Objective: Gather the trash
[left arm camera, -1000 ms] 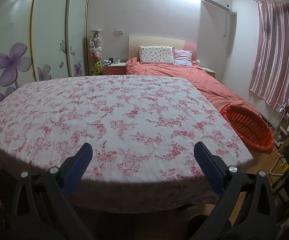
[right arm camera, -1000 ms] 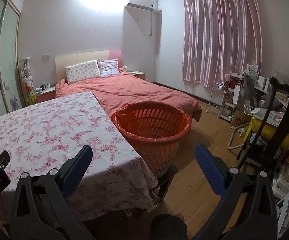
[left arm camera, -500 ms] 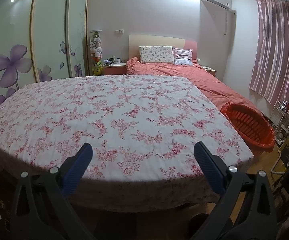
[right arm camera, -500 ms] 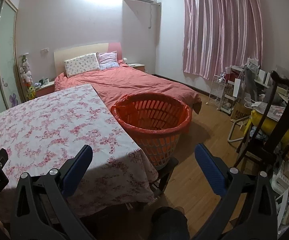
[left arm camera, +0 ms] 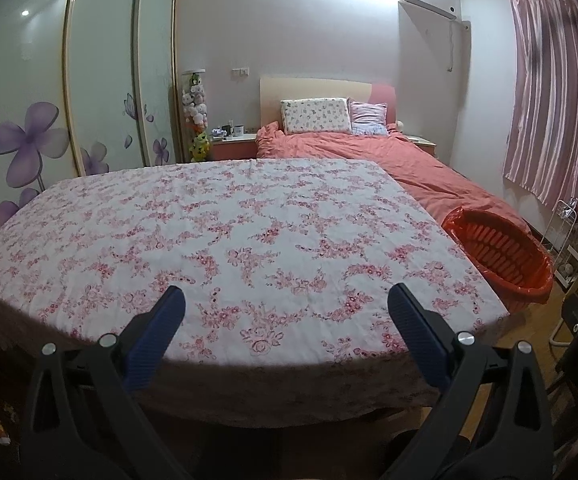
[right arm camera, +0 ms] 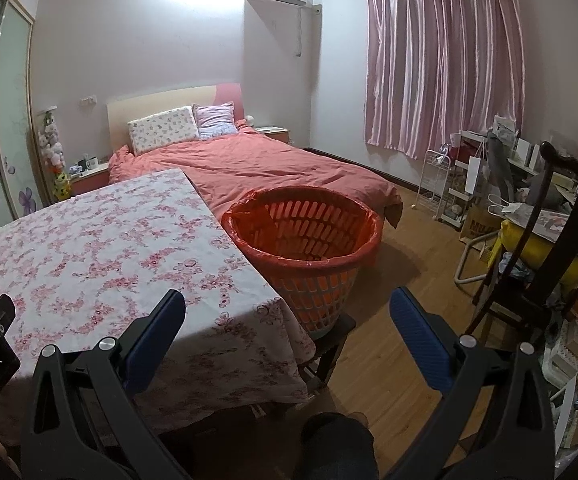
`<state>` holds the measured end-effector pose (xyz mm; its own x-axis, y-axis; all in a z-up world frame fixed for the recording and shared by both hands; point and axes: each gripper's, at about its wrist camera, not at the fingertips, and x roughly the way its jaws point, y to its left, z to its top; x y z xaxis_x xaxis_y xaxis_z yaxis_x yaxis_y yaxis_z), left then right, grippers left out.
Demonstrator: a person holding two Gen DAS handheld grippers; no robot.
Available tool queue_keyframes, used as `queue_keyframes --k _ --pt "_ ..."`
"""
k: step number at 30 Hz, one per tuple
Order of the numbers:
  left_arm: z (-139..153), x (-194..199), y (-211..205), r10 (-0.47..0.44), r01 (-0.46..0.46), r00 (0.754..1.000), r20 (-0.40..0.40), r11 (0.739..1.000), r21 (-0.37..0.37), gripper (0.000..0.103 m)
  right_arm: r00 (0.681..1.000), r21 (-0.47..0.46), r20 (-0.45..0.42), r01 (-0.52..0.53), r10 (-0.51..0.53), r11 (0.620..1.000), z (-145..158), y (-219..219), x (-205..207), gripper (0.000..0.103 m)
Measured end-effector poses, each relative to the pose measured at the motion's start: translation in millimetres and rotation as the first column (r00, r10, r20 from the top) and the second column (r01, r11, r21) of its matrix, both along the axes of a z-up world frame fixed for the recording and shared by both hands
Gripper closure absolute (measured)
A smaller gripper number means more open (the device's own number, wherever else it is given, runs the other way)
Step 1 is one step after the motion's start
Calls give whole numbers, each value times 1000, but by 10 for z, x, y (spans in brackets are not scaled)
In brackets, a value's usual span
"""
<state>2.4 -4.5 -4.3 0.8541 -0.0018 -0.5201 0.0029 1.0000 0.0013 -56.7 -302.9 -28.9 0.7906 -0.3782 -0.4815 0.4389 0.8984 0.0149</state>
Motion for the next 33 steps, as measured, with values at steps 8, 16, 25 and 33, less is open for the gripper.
queue_keyframes --k 8,16,25,33 --pt "33 -24 -14 -11 12 1000 13 1000 -3 4 1000 3 11 -5 5 1000 3 -6 -17 2" --pt "42 -24 -16 -11 11 1000 14 1000 -5 4 1000 2 15 -9 9 1000 16 11 -18 2" --pt "42 -23 -10 -12 12 1000 14 1000 -5 4 1000 2 15 -8 8 1000 16 13 -18 2" --pt "42 -23 -9 -12 12 1000 14 1000 -5 4 1000 2 15 -8 8 1000 17 12 -18 2"
